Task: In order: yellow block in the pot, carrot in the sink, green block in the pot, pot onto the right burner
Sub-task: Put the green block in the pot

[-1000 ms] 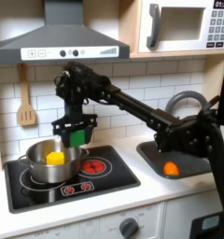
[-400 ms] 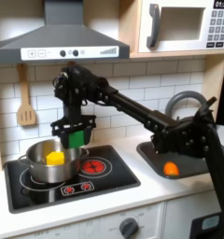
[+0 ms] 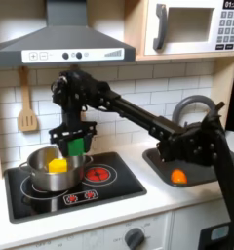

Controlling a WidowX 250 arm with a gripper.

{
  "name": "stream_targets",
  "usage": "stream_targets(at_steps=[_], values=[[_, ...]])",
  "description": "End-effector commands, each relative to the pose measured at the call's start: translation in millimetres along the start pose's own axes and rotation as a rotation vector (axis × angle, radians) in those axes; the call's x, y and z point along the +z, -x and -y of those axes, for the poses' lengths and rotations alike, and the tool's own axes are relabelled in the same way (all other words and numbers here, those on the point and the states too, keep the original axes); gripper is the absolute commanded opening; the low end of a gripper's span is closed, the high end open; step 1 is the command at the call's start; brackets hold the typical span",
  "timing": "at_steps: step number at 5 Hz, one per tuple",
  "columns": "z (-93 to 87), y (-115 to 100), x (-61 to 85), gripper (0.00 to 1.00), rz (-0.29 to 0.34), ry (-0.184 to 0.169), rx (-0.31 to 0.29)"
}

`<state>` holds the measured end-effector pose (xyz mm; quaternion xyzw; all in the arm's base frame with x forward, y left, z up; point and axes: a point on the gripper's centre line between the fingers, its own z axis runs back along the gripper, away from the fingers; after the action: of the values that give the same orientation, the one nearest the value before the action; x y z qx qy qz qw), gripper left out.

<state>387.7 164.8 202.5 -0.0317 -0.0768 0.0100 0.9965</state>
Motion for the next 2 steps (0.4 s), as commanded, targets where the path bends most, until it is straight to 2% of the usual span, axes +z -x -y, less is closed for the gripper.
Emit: stream_targets(at_steps=[1,2], values=[[-5.1,-2.0,-5.2,0.0,-0.011,0.003,0.009],[-5.9,-5.1,-5.5,0.0,-0.008,0.0,0.008]])
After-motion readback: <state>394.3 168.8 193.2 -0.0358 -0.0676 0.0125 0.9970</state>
